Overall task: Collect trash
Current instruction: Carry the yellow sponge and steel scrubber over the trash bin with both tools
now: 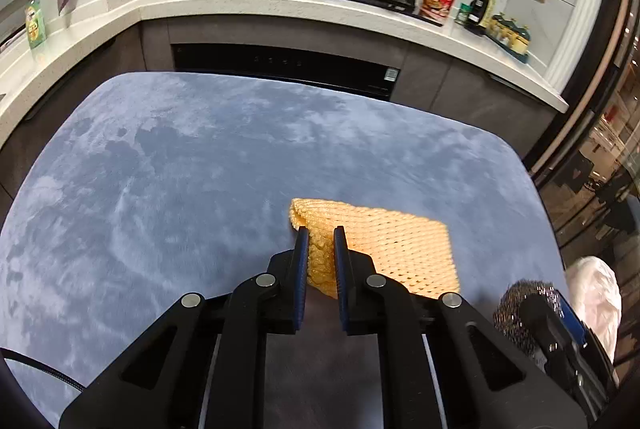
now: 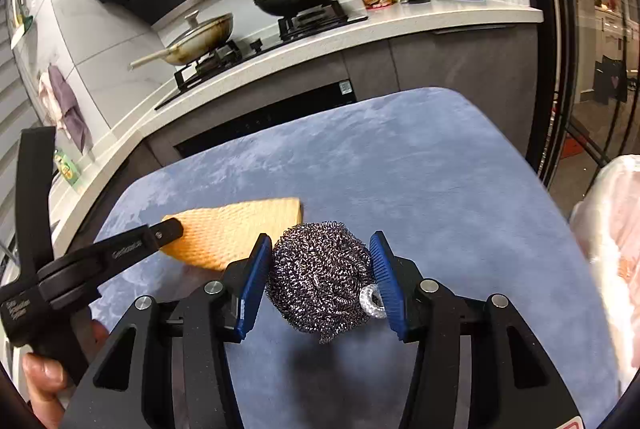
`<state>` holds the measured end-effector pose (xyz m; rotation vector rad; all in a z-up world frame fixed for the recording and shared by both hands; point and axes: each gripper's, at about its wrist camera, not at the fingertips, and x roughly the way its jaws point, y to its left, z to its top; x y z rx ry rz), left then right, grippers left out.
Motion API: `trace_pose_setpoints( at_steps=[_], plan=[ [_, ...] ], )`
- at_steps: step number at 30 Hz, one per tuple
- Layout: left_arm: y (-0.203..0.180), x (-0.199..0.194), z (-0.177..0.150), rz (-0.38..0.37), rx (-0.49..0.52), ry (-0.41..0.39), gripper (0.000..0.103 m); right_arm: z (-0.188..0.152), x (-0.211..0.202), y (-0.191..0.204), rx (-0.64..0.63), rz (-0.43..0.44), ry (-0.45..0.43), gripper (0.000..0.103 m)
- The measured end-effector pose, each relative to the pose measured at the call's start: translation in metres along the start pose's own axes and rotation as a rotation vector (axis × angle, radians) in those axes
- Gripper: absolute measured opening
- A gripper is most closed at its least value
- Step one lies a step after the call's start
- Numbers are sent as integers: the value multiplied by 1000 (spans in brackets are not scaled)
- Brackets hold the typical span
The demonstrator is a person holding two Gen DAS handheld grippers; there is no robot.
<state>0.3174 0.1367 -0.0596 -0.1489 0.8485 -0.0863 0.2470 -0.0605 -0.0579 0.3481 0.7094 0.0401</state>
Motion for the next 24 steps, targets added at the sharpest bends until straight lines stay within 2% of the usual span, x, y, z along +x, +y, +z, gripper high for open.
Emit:
trace_pose_setpoints(
  at_steps=[13, 24],
  plan=[
    [-66, -69, -37, -63, 104, -20, 11, 1, -77, -36, 48, -24, -78, 49],
    [-128, -117, -64, -118, 189, -51, 11, -1, -140, -83, 96, -62, -151, 49]
  ],
)
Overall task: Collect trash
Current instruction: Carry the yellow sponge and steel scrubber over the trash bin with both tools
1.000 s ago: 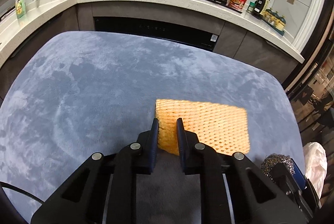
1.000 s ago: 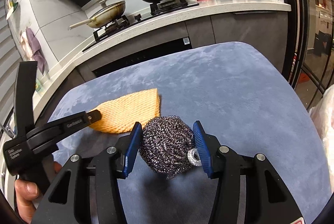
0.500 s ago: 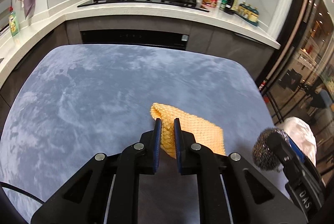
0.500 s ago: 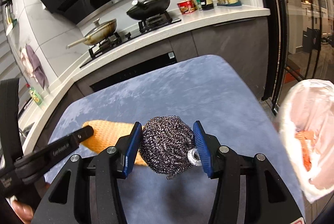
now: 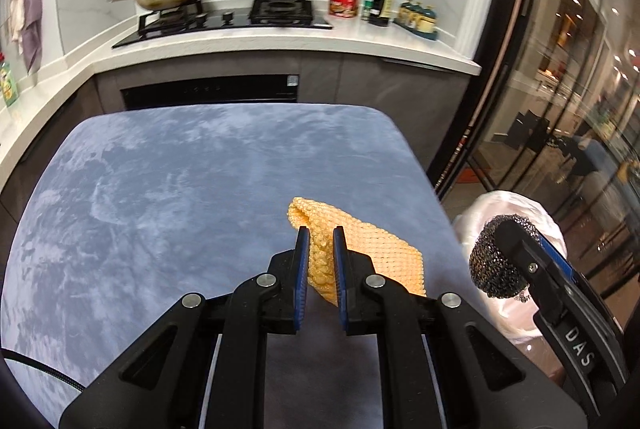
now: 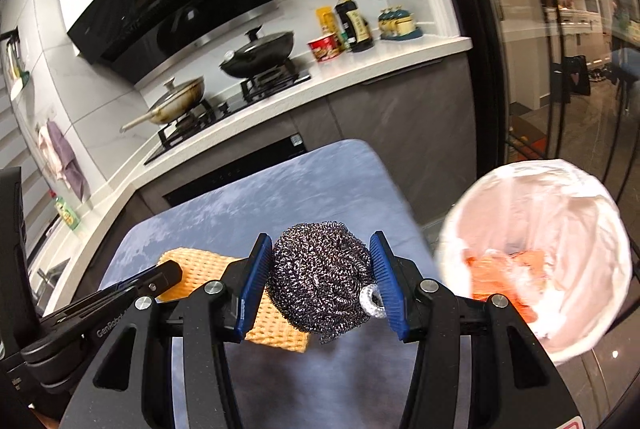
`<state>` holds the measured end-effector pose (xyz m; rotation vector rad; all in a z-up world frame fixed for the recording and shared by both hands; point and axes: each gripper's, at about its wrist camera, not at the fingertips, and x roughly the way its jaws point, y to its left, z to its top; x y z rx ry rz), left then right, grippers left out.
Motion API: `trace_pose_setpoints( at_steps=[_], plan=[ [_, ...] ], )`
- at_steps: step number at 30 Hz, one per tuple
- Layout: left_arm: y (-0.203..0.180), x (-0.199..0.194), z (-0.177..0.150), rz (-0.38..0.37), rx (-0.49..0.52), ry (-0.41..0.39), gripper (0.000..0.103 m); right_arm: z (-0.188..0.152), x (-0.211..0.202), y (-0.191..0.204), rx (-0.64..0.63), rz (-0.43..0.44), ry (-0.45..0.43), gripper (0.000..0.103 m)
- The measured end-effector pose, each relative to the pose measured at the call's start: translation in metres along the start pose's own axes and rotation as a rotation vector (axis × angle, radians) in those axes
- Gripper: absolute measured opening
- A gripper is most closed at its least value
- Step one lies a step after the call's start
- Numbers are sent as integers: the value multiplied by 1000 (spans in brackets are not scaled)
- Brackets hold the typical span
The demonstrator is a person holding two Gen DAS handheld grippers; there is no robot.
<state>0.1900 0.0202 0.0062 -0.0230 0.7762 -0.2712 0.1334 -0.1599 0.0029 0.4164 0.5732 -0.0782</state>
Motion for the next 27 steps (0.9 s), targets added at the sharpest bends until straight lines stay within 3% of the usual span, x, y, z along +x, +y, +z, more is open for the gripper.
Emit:
trace_pose_setpoints(
  at_steps=[16, 27],
  plan=[
    [-112, -27, -15, -99, 132, -26, 11, 9, -72, -93, 81, -106, -93, 49],
    [-159, -20, -15, -131, 183, -28, 11, 13, -87, -141, 126, -165, -110, 49]
  ],
)
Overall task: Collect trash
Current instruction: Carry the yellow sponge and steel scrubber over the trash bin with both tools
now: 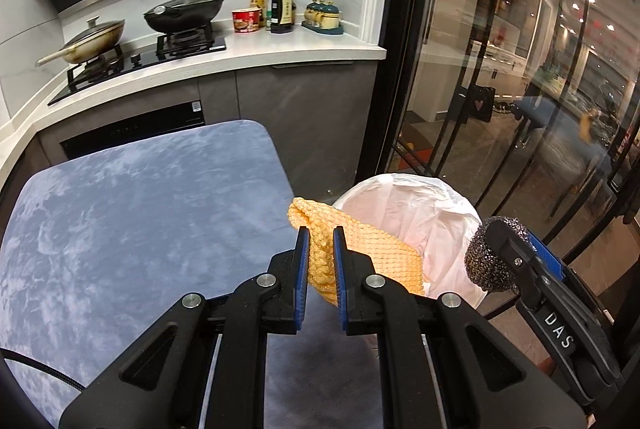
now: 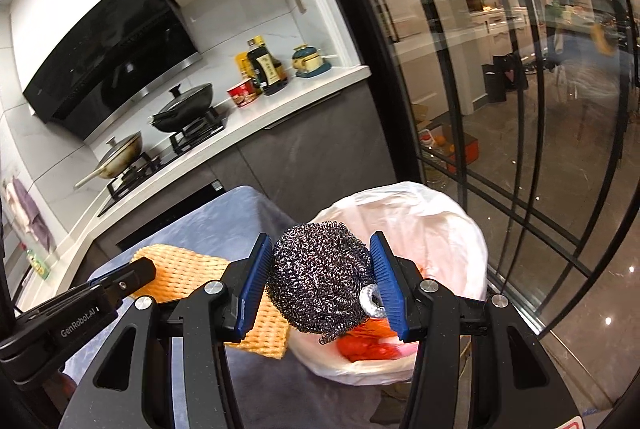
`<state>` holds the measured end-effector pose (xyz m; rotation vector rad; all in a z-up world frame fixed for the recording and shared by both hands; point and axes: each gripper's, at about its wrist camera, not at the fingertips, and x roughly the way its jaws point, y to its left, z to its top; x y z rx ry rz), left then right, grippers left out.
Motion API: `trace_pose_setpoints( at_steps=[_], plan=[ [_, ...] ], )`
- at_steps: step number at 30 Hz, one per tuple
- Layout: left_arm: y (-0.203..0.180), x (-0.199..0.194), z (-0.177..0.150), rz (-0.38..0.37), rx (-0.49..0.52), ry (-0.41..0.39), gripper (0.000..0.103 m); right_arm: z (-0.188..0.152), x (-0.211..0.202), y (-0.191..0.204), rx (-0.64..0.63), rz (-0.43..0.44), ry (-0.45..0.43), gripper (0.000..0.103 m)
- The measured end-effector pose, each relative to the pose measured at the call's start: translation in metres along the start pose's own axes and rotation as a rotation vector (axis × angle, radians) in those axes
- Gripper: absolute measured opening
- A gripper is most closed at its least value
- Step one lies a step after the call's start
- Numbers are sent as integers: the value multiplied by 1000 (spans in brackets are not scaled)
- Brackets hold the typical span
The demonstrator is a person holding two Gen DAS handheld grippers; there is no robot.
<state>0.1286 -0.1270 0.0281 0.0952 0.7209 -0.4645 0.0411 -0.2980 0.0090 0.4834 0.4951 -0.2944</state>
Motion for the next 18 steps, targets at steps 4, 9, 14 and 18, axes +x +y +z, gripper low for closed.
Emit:
trace_pose_setpoints(
  at_steps=[4, 9, 14, 18],
  plan=[
    [-9, 9, 3, -1, 11, 8, 11, 4, 5, -12, 15, -16, 1, 49],
    [-20, 20, 6, -2, 26, 18, 11, 6, 12, -23, 26, -29, 5, 49],
    [-28, 32, 8, -2, 37, 33, 11, 9, 24, -30, 27, -35, 18, 49],
    [-33, 42, 9, 0, 50, 46, 12, 10, 35, -33, 20, -40, 31, 49]
  ],
)
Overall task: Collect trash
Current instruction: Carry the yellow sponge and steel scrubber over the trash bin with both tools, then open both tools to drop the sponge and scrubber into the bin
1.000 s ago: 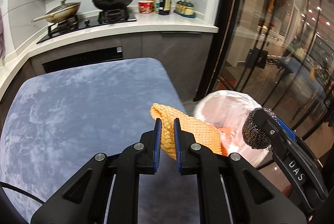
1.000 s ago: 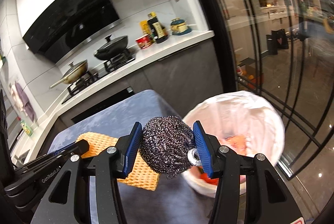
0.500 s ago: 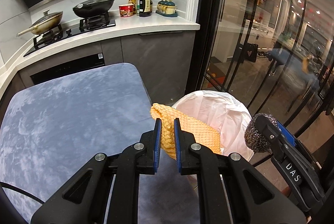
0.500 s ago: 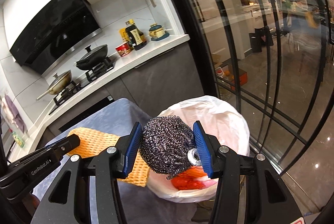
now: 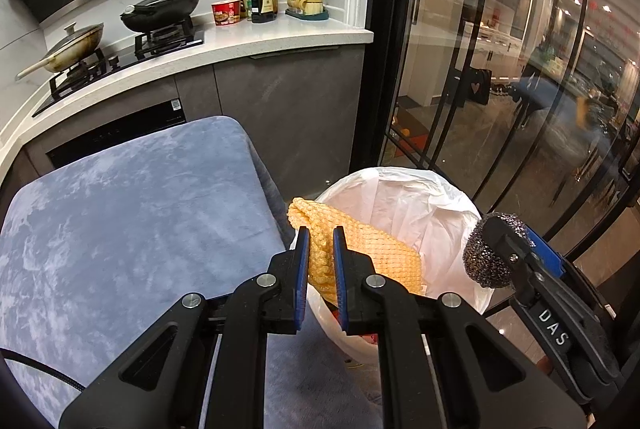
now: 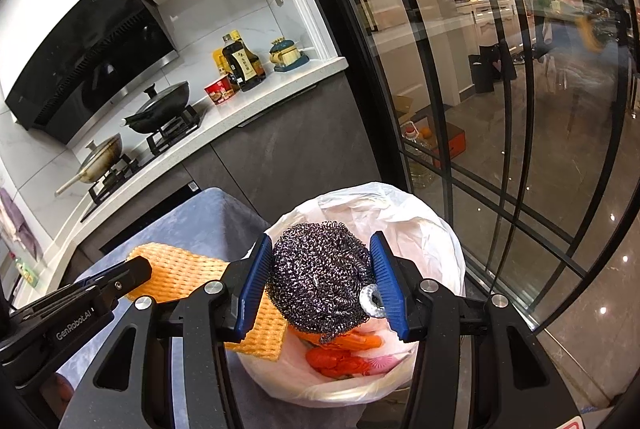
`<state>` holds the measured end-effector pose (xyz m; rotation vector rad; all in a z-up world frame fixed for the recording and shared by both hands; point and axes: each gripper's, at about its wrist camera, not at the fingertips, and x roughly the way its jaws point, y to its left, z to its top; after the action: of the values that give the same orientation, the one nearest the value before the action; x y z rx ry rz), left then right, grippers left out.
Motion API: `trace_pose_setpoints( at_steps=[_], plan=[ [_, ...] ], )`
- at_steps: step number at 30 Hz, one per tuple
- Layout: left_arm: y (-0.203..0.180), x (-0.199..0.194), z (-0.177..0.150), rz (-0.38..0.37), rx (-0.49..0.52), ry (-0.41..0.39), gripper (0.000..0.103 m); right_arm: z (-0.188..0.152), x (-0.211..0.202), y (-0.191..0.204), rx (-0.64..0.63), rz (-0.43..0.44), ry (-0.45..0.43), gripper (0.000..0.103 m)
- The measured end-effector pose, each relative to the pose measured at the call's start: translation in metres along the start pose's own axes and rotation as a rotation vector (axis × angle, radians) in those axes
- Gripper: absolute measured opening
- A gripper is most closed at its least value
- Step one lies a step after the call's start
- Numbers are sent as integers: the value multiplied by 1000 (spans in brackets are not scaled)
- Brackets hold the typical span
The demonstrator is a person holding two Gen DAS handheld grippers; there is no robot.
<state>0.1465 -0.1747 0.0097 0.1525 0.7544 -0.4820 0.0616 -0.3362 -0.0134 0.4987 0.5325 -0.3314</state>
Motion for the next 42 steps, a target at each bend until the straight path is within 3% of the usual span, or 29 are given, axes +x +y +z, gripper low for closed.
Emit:
trace_pose_setpoints(
  at_steps=[28, 32, 37, 40, 42],
  plan=[
    [-15, 31, 10, -13, 20, 43, 14, 4, 33, -7, -37, -25, 63, 53],
    [-12, 32, 10, -7, 7, 48, 32, 4, 35, -7, -37, -27, 66, 54],
    [-9, 31, 9, -2, 1, 45, 36, 6, 31, -5, -37, -27, 49, 59],
    [-7, 28, 9, 5, -3, 37, 46, 7, 27, -4, -35, -25, 39, 61],
    [-5, 26, 9, 6, -5, 34, 47, 7, 26, -3, -39, -25, 38, 63]
  ],
)
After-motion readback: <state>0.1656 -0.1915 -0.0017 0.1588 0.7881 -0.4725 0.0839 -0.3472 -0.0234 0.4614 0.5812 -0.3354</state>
